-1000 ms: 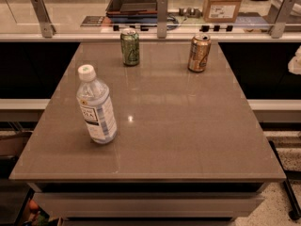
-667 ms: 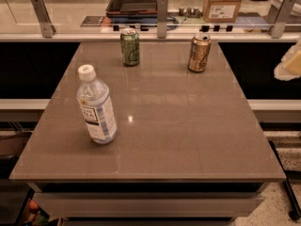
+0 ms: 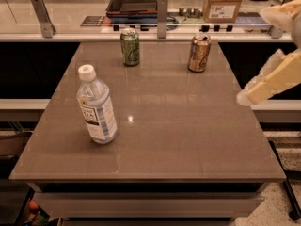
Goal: Pick blue plastic bottle
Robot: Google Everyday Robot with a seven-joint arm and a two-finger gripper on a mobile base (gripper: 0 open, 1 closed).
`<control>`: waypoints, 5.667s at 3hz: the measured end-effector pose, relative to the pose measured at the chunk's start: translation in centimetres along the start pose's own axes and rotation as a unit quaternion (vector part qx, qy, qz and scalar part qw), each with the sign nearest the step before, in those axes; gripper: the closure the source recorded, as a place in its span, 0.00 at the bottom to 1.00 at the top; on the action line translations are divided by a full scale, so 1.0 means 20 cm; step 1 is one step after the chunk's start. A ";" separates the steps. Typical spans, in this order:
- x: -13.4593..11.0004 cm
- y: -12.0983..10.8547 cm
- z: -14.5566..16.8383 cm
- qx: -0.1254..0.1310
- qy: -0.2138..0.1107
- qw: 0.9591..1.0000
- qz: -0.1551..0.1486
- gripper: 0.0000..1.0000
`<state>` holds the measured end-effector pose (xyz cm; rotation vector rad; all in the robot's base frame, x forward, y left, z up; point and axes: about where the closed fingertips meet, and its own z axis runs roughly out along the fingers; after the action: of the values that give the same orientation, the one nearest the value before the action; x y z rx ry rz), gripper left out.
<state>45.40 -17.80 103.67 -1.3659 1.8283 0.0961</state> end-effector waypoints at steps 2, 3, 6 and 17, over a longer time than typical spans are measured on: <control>-0.05 0.19 0.33 -0.053 -0.157 0.986 0.035 0.00; -0.20 0.30 0.50 -0.084 -0.244 0.965 0.055 0.00; -0.46 0.56 0.81 -0.161 -0.281 0.943 0.081 0.00; -0.71 0.91 1.32 -0.246 -0.377 0.889 0.084 0.88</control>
Offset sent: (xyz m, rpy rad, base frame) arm 0.0100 0.1050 -0.0587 0.6257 -0.0227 0.2581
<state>46.09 13.80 88.43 -1.2298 1.2715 1.0928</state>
